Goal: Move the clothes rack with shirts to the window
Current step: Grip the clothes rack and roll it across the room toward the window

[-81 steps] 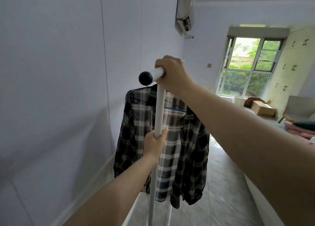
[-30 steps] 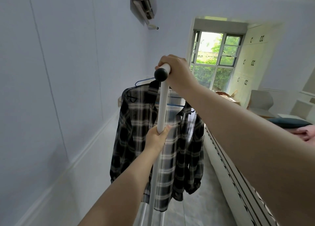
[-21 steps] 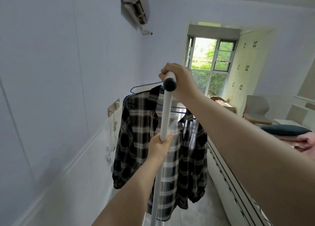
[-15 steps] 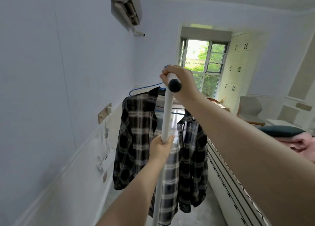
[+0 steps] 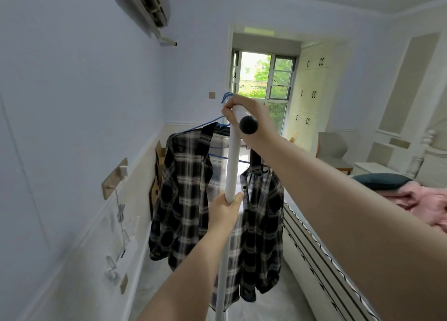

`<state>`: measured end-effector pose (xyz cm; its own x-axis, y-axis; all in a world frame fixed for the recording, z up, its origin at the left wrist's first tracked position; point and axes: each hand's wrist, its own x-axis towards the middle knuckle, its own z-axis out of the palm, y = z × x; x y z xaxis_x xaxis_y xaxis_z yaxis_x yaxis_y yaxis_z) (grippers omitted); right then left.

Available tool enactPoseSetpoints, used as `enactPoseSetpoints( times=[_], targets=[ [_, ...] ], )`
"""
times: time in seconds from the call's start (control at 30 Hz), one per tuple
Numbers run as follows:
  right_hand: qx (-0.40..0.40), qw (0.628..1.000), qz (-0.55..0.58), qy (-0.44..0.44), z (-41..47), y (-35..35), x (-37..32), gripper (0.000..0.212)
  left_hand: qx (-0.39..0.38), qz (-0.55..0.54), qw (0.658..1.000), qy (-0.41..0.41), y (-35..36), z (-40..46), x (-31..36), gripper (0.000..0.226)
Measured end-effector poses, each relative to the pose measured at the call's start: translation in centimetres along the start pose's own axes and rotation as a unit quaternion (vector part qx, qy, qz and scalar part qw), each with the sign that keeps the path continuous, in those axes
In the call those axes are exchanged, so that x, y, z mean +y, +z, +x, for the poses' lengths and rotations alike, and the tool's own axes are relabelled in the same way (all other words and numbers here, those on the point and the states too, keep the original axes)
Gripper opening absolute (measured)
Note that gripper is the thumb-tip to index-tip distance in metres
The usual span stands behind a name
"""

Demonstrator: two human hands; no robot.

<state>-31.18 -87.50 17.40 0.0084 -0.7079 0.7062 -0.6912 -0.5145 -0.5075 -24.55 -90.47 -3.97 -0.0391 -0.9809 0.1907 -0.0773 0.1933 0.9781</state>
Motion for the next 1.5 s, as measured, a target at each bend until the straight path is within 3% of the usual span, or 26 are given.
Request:
enactPoseSetpoints(
  times=[0.57,0.83,1.5],
  targets=[
    [-0.008,1.000,0.001,0.016,16.0,7.7,15.8,0.020,-0.003,-0.001,1.000,-0.010,4.4,23.5,-4.7,0.027],
    [0.005,1.000,-0.003,0.017,24.0,11.2,23.6,0.012,0.009,-0.008,1.000,-0.008,7.2,34.5,-6.8,0.028],
    [0.033,0.998,-0.002,0.052,41.1,19.6,38.8,0.010,-0.074,-0.012,0.997,-0.004,11.5,60.4,-11.2,0.032]
  ],
)
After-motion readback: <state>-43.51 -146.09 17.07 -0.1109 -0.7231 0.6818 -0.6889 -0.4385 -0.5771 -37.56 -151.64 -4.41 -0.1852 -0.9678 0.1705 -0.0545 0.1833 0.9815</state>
